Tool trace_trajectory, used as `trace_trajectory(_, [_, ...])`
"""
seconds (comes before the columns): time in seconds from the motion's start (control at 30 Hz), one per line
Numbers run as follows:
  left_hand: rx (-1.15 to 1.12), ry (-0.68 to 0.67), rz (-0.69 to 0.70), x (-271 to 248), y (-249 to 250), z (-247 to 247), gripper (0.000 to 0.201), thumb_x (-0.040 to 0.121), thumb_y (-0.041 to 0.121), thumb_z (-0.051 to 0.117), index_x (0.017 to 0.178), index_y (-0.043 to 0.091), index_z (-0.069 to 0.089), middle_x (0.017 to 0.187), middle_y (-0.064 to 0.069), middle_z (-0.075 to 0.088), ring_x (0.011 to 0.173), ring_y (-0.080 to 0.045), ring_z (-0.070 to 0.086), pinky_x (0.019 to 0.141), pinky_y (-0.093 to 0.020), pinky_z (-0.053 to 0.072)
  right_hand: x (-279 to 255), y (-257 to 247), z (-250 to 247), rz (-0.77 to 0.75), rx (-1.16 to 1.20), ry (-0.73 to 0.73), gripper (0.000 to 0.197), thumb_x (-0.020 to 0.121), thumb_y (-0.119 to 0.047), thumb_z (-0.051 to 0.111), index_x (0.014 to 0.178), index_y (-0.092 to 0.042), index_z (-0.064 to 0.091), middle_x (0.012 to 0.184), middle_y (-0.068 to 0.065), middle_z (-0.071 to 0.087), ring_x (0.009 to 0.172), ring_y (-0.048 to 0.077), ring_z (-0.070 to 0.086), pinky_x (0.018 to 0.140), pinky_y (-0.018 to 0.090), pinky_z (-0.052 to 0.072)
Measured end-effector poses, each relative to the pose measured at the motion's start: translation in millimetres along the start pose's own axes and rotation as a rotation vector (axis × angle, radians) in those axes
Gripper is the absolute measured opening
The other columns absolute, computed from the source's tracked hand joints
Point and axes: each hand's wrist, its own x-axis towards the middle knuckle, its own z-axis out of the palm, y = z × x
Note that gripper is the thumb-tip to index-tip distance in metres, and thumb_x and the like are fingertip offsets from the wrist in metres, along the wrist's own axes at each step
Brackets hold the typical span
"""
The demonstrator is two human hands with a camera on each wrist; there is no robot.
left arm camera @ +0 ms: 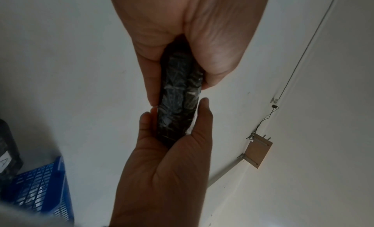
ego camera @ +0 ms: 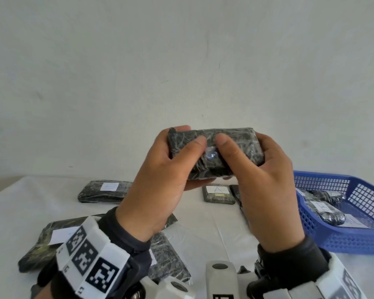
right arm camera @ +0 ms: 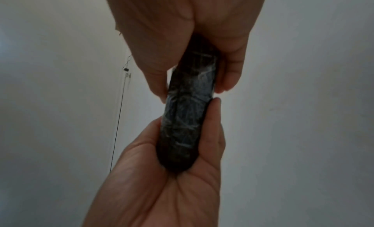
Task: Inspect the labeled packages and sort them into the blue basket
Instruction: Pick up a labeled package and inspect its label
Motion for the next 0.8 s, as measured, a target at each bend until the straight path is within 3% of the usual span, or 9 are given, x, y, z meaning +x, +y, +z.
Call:
trace_trajectory(0.07, [-0.033, 0.019, 0.023, 0.4, 1.1, -0.3, 0.056, 0.076, 0.04, 0.071, 0.126, 0.018, 0.061, 0.109, -0.011, 0.076, 0.098, -0.026, 0.078, 0.078, -0.042, 0.065, -1.7, -3.6, 1.2, -0.039, -0.02, -0.036, 0.033, 0.087, -0.039, 0.078, 0.107, -0.013, 0.071, 0.092, -0.002, 0.079, 0.079, 0.009, 0.075, 0.066, 0.021, 0.057])
trace_trajectory(0.17, [-0.036, -0.008, 0.045, 0.6, 3.4, -2.6, 0.06, 0.075, 0.043, 0.069, 0.13, 0.02, 0.059, 0.102, -0.004, 0.078, 0.098, -0.024, 0.078, 0.078, -0.039, 0.065, -3.0, -7.5, 2.8, -0.081, -0.03, -0.047, 0.027, 0.091, -0.038, 0.073, 0.103, -0.013, 0.07, 0.083, -0.006, 0.075, 0.068, 0.005, 0.069, 0.06, 0.016, 0.051])
trace_trajectory(0.37, [-0.029, -0.045, 0.101, 0.7, 5.9, -4.3, 0.047, 0.084, 0.044, 0.057, 0.125, 0.022, 0.062, 0.105, 0.001, 0.08, 0.099, -0.019, 0.078, 0.075, -0.034, 0.065, -0.7, -6.6, -0.7, -0.057, -0.041, -0.037, 0.03, 0.106, -0.033, 0.056, 0.099, -0.007, 0.069, 0.089, 0.008, 0.076, 0.084, 0.022, 0.074, 0.07, 0.034, 0.059])
trace_trajectory(0.43, [-0.016, -0.035, 0.101, 1.3, 4.7, -4.3, 0.046, 0.087, 0.044, 0.054, 0.126, 0.023, 0.063, 0.106, 0.002, 0.079, 0.101, -0.019, 0.078, 0.075, -0.033, 0.064, -0.1, -6.5, -2.0, 0.006, 0.014, -0.053, 0.037, 0.109, -0.034, 0.05, 0.098, -0.002, 0.065, 0.088, 0.015, 0.071, 0.08, 0.026, 0.069, 0.065, 0.033, 0.054])
trace_trajectory(0.5, [-0.01, -0.012, 0.086, 2.1, 4.0, -4.5, 0.044, 0.089, 0.045, 0.052, 0.126, 0.025, 0.065, 0.11, 0.001, 0.078, 0.101, -0.019, 0.077, 0.075, -0.034, 0.064, -1.1, -6.1, 0.6, 0.015, 0.006, -0.03, 0.045, 0.111, -0.037, 0.043, 0.093, 0.002, 0.058, 0.088, 0.026, 0.06, 0.081, 0.04, 0.057, 0.062, 0.045, 0.047])
trace_trajectory(0.6, [0.0, 0.026, 0.064, 3.9, 2.2, -6.0, 0.035, 0.103, 0.044, 0.046, 0.123, 0.029, 0.07, 0.124, -0.005, 0.073, 0.109, -0.022, 0.075, 0.078, -0.039, 0.065, -3.9, -6.0, 8.3, -0.026, -0.042, 0.04, 0.045, 0.104, -0.043, 0.038, 0.079, -0.008, 0.05, 0.08, 0.027, 0.05, 0.074, 0.043, 0.049, 0.061, 0.053, 0.042])
trace_trajectory(0.67, [0.007, 0.047, 0.059, 4.8, 1.9, -7.0, 0.034, 0.108, 0.041, 0.043, 0.121, 0.03, 0.072, 0.127, -0.005, 0.071, 0.112, -0.023, 0.073, 0.078, -0.04, 0.065, -4.4, -4.3, 11.5, -0.023, -0.035, 0.049, 0.044, 0.102, -0.047, 0.039, 0.08, -0.012, 0.053, 0.083, 0.027, 0.052, 0.076, 0.045, 0.051, 0.061, 0.057, 0.045])
trace_trajectory(0.73, [-0.005, 0.026, 0.046, 3.3, 3.6, -6.1, 0.034, 0.101, 0.046, 0.049, 0.12, 0.027, 0.071, 0.119, -0.004, 0.075, 0.106, -0.021, 0.076, 0.076, -0.039, 0.065, -3.9, -1.2, 12.0, -0.029, -0.037, 0.045, 0.048, 0.1, -0.051, 0.04, 0.084, -0.009, 0.057, 0.084, 0.029, 0.054, 0.076, 0.047, 0.053, 0.06, 0.059, 0.047])
trace_trajectory(0.8, [0.042, -0.023, 0.052, 0.5, 4.5, -2.9, 0.044, 0.084, 0.052, 0.06, 0.119, 0.025, 0.066, 0.105, 0.0, 0.079, 0.098, -0.017, 0.078, 0.077, -0.037, 0.065, -2.5, 0.5, 10.8, -0.027, -0.019, 0.051, 0.051, 0.1, -0.051, 0.043, 0.085, -0.004, 0.058, 0.081, 0.03, 0.054, 0.07, 0.046, 0.051, 0.057, 0.058, 0.046])
